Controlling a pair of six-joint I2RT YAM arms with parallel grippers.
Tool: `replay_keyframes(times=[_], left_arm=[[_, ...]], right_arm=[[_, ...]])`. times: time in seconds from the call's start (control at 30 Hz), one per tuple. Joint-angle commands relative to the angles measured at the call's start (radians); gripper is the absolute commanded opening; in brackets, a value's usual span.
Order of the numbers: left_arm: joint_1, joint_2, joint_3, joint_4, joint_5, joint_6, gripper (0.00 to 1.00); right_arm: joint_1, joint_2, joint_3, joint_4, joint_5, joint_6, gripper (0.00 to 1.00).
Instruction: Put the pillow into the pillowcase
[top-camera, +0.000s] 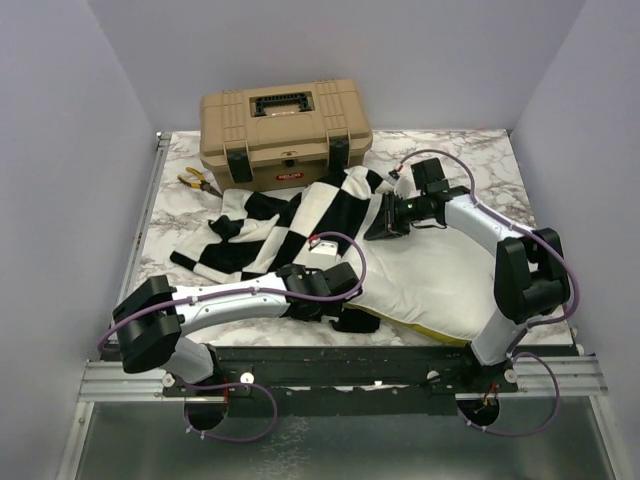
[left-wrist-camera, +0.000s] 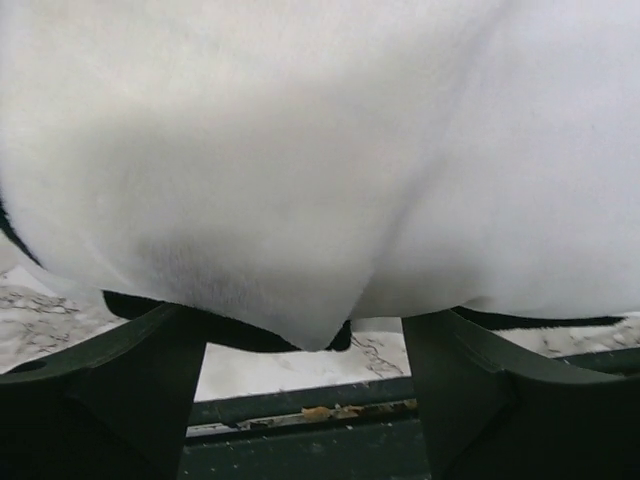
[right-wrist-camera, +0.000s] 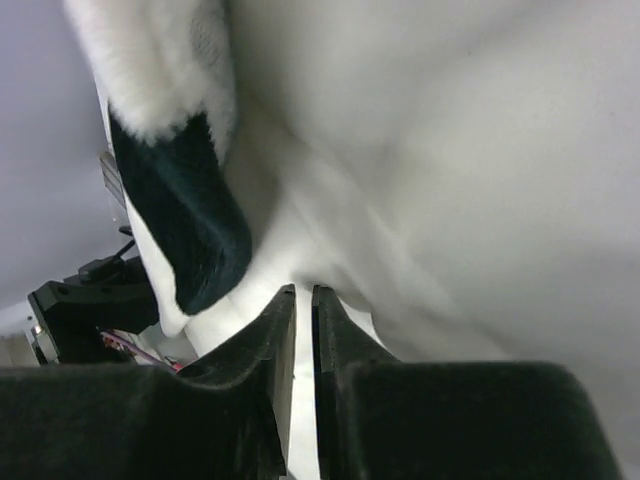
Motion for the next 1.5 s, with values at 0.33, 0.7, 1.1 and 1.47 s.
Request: replay_keyframes(times=[0.33,0.7,1.1,1.47], left_arm=[[0.050,-0.035,0.068,0.067,-0.012,0.116,0.24],[0.051,-0.125,0.007,0.084,0.044,0.114,0.00],[0.051,-0.213,0.063,0.163,0.139,0.081,0.00],[0.050,-0.244,0.142,0.188,0.278,0.136,0.00]], right_arm=[[0.010,-0.329,-0.162,-0.201,0.166,-0.197,0.81],[0.205,-0.456,-0.316,0.067,0.246,-0.209,0.89],[0.389,-0.374,-0.367,0.371,0.340,-0.181,0.74],[0.387,-0.321,-0.191,0.429,0.272,0.052,0.00]])
